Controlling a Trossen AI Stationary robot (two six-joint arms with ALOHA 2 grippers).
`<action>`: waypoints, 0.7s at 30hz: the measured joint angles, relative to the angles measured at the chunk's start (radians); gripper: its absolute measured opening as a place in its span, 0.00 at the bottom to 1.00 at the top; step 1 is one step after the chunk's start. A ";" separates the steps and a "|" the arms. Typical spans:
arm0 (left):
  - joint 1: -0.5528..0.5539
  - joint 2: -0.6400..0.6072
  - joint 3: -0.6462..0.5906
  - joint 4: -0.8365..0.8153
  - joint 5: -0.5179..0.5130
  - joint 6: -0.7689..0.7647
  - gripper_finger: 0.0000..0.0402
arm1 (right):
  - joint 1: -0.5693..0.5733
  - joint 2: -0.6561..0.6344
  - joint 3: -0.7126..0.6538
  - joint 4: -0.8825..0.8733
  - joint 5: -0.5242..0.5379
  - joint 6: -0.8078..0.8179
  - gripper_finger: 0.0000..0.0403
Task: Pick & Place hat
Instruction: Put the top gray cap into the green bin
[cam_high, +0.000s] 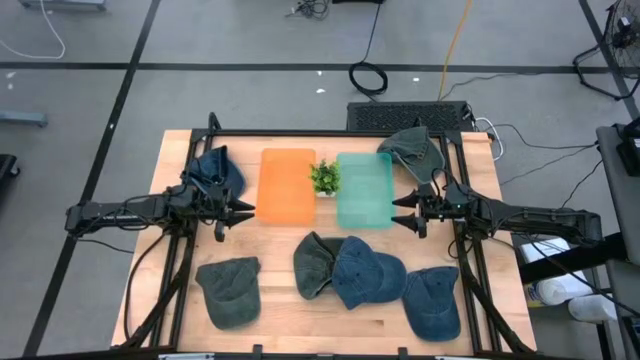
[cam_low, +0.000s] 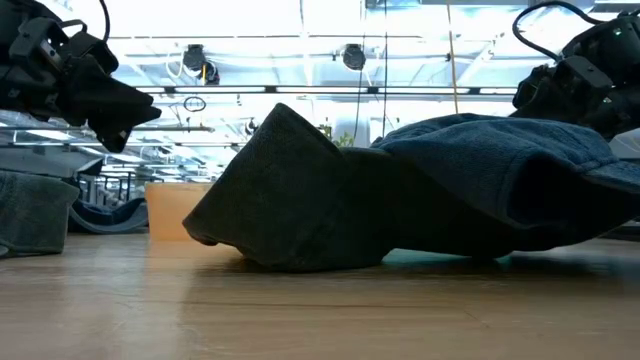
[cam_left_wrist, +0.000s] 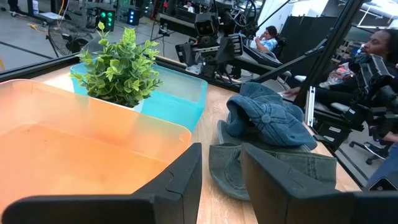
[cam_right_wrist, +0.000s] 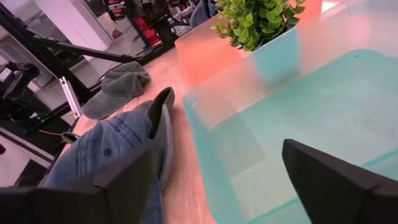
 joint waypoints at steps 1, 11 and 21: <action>0.000 0.000 0.000 0.000 0.000 0.000 0.30 | 0.000 0.000 0.000 0.000 0.000 -0.001 0.88; 0.000 0.000 0.000 0.000 0.000 0.000 0.30 | 0.000 -0.001 0.026 0.102 0.000 -0.031 0.96; 0.000 0.000 0.000 0.003 0.000 0.000 0.30 | 0.000 0.007 0.231 -0.006 0.034 -0.042 0.94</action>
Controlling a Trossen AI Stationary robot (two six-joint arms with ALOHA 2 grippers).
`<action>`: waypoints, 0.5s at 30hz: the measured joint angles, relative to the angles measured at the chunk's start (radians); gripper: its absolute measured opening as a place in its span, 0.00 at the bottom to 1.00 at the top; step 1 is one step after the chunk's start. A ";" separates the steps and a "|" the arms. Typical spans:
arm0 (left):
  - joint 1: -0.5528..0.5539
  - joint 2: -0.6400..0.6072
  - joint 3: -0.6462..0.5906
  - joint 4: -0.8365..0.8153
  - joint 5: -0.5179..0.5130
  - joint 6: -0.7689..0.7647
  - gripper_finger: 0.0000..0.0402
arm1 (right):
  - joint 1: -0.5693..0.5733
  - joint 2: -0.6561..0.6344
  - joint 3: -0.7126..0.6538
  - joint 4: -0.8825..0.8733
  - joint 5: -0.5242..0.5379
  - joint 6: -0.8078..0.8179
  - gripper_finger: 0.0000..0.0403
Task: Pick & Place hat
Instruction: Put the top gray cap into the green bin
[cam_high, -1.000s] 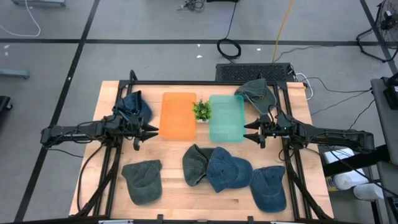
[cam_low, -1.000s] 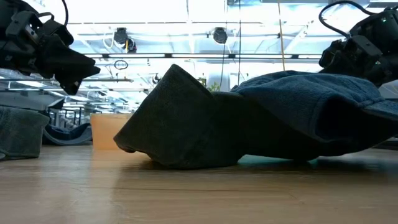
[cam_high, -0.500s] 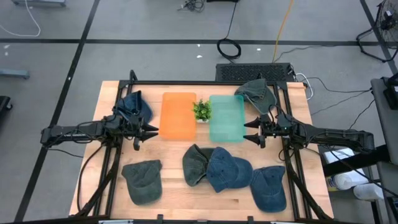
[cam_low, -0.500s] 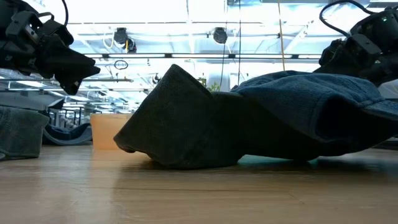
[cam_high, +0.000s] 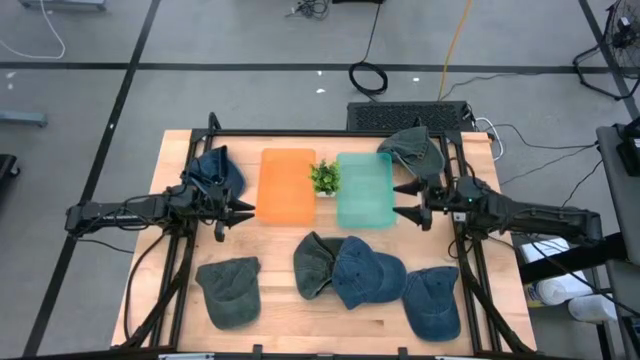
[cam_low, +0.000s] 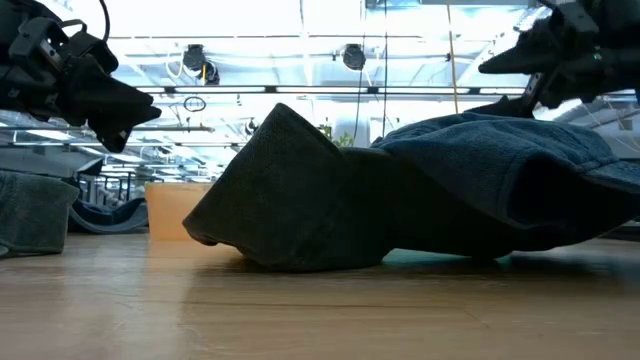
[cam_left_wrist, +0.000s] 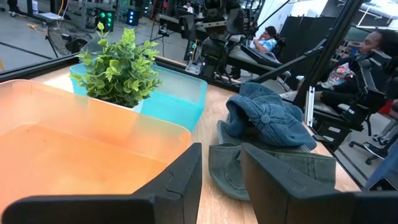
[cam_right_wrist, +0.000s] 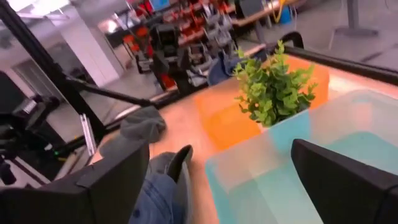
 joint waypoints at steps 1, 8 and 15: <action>0.000 0.000 0.000 0.000 0.000 0.000 0.30 | 0.000 0.004 0.028 -0.041 0.004 0.000 0.94; 0.000 0.000 0.000 0.001 0.000 0.000 0.30 | 0.000 0.049 0.219 -0.215 0.048 -0.046 0.94; 0.000 0.000 0.000 0.002 0.000 0.000 0.30 | 0.000 0.116 0.398 -0.354 0.084 -0.043 0.94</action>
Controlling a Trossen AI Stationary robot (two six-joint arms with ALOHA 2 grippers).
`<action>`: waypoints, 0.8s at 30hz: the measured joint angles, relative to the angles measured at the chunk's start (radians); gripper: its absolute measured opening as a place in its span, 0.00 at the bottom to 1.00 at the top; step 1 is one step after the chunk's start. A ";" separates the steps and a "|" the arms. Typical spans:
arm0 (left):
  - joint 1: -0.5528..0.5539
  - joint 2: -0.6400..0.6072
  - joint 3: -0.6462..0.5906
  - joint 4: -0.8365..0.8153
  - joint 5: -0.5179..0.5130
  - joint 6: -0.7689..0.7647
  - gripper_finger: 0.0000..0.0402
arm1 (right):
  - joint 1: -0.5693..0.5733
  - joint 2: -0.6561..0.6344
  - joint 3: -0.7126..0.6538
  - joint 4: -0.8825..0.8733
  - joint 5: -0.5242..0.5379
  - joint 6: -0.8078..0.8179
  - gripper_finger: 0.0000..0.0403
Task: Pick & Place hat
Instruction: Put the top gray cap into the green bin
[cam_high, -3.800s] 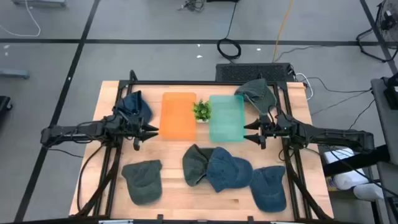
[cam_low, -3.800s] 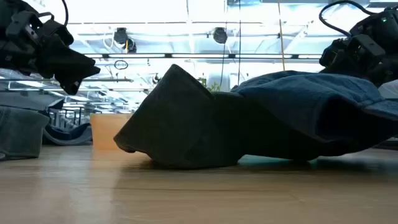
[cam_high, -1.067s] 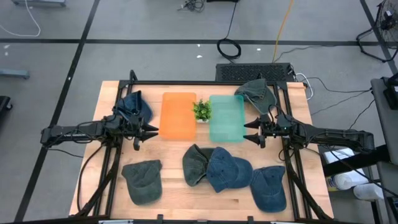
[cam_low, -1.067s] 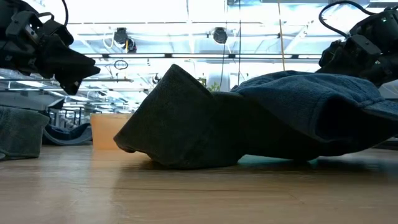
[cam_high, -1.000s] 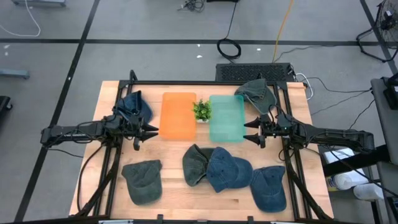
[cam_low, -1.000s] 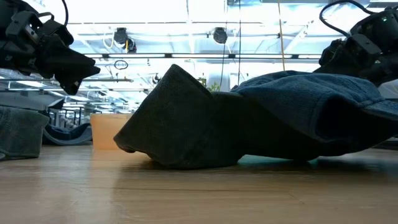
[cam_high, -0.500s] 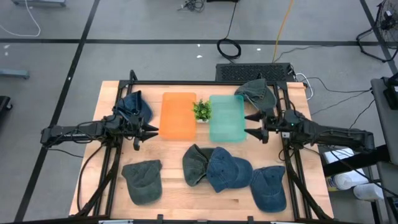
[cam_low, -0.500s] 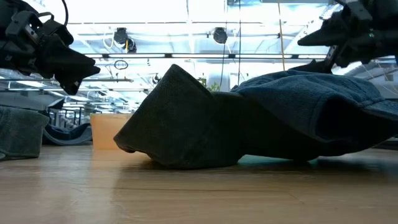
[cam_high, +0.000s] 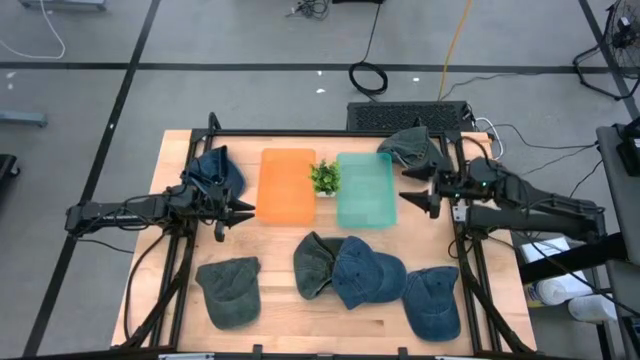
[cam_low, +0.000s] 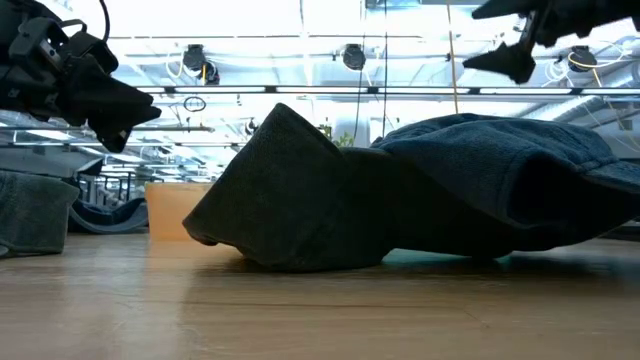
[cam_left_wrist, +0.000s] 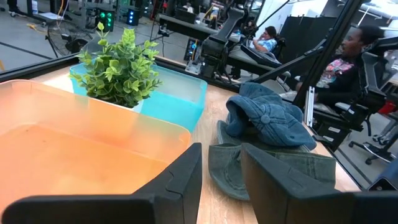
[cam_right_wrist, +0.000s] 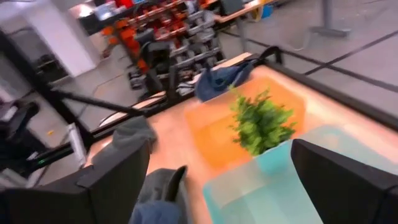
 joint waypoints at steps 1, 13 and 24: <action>0.000 0.000 0.000 0.000 0.000 0.000 0.30 | 0.000 0.010 0.026 -0.020 0.022 -0.002 0.94; 0.000 0.000 0.000 0.000 0.000 0.000 0.30 | 0.000 0.125 0.276 -0.142 0.233 -0.036 0.94; 0.000 0.000 0.000 0.000 0.000 0.000 0.30 | 0.000 0.281 0.531 -0.260 0.425 -0.089 0.94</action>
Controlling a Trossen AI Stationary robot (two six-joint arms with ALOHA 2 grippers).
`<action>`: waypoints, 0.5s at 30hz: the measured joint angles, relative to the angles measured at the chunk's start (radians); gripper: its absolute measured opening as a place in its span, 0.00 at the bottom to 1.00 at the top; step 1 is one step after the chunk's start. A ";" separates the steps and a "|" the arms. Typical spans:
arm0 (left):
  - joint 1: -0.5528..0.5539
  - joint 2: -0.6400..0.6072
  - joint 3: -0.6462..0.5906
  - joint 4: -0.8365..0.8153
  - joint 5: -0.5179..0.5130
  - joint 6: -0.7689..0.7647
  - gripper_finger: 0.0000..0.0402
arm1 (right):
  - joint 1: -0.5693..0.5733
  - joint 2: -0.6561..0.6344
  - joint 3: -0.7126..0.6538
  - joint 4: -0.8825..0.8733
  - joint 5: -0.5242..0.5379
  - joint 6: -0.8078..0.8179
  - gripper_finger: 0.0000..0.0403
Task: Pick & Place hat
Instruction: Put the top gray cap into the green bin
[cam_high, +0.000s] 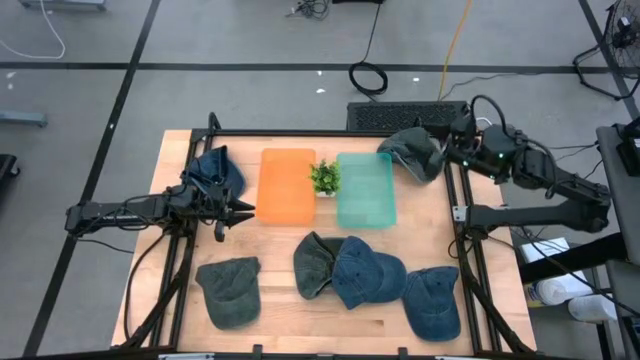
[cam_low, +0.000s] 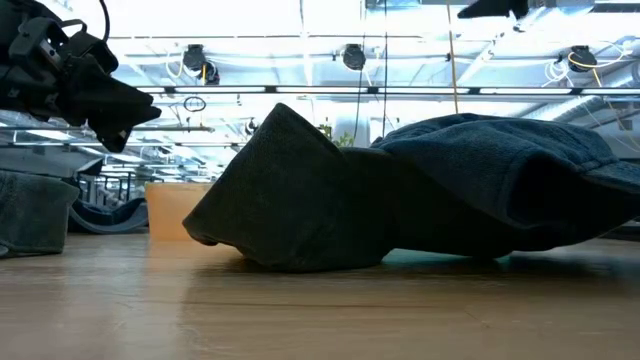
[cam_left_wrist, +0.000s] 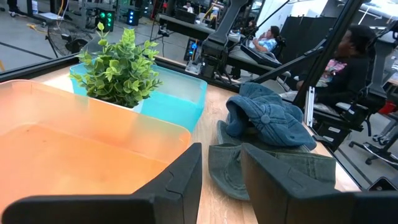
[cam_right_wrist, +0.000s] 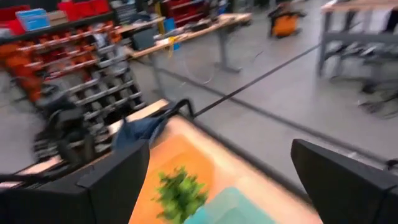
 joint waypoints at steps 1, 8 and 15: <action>0.000 0.000 0.000 0.000 0.000 0.000 0.30 | 0.000 0.016 0.024 0.000 0.026 -0.015 0.94; 0.000 0.000 0.000 0.000 0.000 0.000 0.30 | 0.001 0.112 0.179 0.006 0.134 -0.111 0.94; 0.000 0.000 0.000 0.000 0.000 0.000 0.30 | 0.019 0.182 0.263 0.014 0.142 -0.194 0.94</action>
